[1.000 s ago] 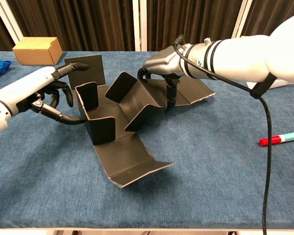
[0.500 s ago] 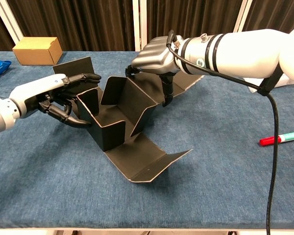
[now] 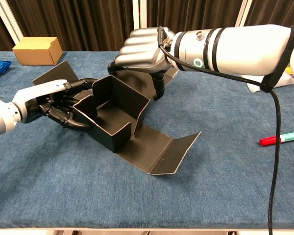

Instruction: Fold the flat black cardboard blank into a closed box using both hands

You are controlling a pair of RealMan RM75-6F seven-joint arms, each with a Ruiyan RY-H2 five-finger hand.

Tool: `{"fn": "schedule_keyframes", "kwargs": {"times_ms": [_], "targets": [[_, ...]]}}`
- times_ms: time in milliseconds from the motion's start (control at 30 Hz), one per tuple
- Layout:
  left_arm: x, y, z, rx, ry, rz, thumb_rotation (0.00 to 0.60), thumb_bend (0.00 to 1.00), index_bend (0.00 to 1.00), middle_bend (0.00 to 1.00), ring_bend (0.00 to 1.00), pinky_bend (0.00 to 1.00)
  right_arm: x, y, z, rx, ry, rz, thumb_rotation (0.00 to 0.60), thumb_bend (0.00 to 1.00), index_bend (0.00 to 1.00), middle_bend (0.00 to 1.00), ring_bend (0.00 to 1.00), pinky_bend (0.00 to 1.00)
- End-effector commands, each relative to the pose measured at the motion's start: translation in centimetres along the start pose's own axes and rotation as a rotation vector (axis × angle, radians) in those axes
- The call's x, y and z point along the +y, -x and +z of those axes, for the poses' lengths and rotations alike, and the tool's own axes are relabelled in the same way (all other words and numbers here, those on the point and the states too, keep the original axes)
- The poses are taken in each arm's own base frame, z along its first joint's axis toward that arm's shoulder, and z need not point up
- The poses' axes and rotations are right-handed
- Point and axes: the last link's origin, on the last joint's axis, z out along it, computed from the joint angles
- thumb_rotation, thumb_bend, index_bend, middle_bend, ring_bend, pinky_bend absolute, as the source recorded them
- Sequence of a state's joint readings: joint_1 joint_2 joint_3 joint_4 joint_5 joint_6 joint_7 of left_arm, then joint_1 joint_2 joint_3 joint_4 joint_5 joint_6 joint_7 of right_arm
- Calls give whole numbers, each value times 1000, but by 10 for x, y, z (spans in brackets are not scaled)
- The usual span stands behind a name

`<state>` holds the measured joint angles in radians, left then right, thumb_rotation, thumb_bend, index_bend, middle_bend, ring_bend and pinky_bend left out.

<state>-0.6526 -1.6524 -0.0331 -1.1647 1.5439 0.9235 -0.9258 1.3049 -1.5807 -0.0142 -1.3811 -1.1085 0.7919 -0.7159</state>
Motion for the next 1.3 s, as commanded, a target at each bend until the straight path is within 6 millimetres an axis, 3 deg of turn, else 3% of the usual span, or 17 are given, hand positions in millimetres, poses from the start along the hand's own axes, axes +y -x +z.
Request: {"fn": "schedule_keyframes", "kwargs": {"times_ms": [33,467,833,933,1067,1200,1300], "targets": [[-2,4,2,-38,-4,-53,596,57,38,0,498,734,0,-1,2,28,-13,-6,600,177,454,330,760,1000],[-9,8,4,-96,23,-198,600,57,38,10,505,734,-4,-4,15,85,-86,1,600,177,463,305,757,991],[-11,10,7,-86,11,-199,600,56,163,167,543,734,1,-10,19,90,-114,-63,600,177,449,265,755,975],[-10,10,7,-77,7,-193,600,52,209,207,552,734,1,-13,18,91,-113,-62,600,177,346,213,748,964],[-8,8,7,-66,-4,-171,600,46,234,226,558,738,2,-16,15,85,-110,-34,600,145,28,45,708,958],[-7,9,8,-63,-21,-154,600,42,236,228,558,740,1,-21,10,90,-108,-6,600,16,0,0,670,952],[-4,8,8,-60,-28,-145,600,42,236,228,558,742,1,-23,6,86,-102,16,600,0,0,0,657,949]]}}
